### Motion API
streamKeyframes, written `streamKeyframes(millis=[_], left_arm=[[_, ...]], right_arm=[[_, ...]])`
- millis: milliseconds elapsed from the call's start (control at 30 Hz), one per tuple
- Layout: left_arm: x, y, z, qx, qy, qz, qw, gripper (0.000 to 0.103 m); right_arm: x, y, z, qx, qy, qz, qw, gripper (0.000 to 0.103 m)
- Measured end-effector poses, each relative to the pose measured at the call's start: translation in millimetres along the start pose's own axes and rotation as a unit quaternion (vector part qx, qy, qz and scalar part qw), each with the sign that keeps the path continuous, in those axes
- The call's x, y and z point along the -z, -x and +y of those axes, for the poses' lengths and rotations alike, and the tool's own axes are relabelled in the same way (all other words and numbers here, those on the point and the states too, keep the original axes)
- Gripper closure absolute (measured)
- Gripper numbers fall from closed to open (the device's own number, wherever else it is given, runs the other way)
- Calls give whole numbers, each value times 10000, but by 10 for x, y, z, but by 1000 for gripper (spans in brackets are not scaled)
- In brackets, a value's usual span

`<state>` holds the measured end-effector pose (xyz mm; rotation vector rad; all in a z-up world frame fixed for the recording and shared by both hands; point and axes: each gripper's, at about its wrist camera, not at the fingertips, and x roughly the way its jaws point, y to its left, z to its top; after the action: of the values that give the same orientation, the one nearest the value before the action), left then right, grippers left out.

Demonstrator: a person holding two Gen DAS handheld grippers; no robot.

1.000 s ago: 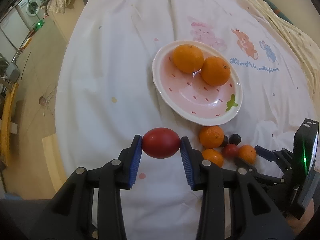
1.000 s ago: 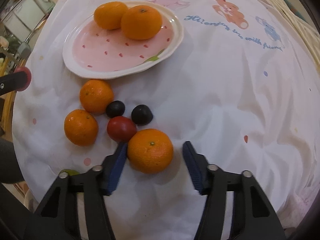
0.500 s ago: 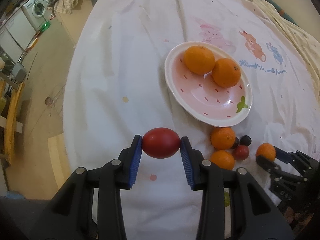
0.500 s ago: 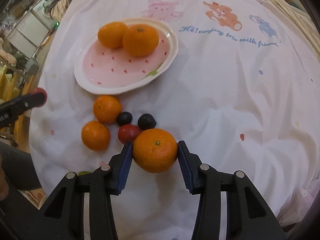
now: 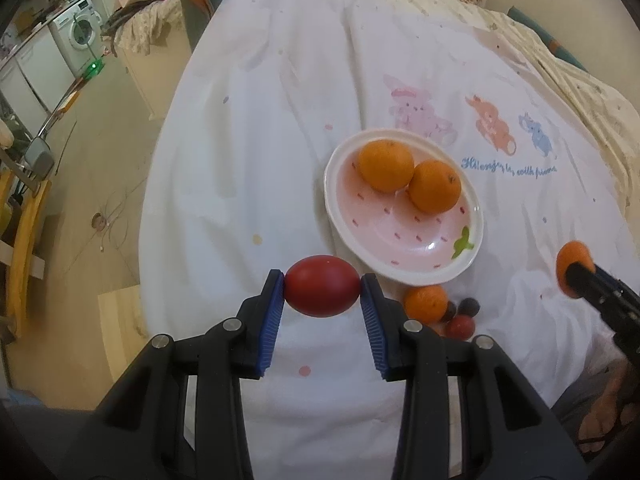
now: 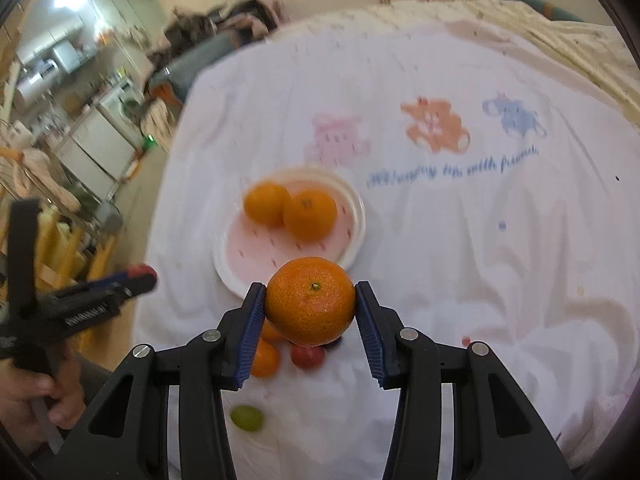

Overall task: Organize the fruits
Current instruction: 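Lower the orange onto the pink plate and open the right gripper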

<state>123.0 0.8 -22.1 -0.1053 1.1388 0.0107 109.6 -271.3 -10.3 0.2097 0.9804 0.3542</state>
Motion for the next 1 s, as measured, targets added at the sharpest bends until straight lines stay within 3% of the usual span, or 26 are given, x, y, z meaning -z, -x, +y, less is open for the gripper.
streamKeyframes(millis=[300, 800, 1000], left_arm=[[-174, -88, -97, 61, -68, 124, 9999, 69], [-682, -367, -355, -62, -596, 107, 9981, 68], [-786, -515, -358, 4, -574, 115, 9983, 68]], right_arm=[[-342, 51, 27, -172, 117, -525, 9984, 56], [-788, -333, -67, -228, 129, -453, 9986, 56], [-928, -576, -78, -264, 127, -292, 9991, 56]])
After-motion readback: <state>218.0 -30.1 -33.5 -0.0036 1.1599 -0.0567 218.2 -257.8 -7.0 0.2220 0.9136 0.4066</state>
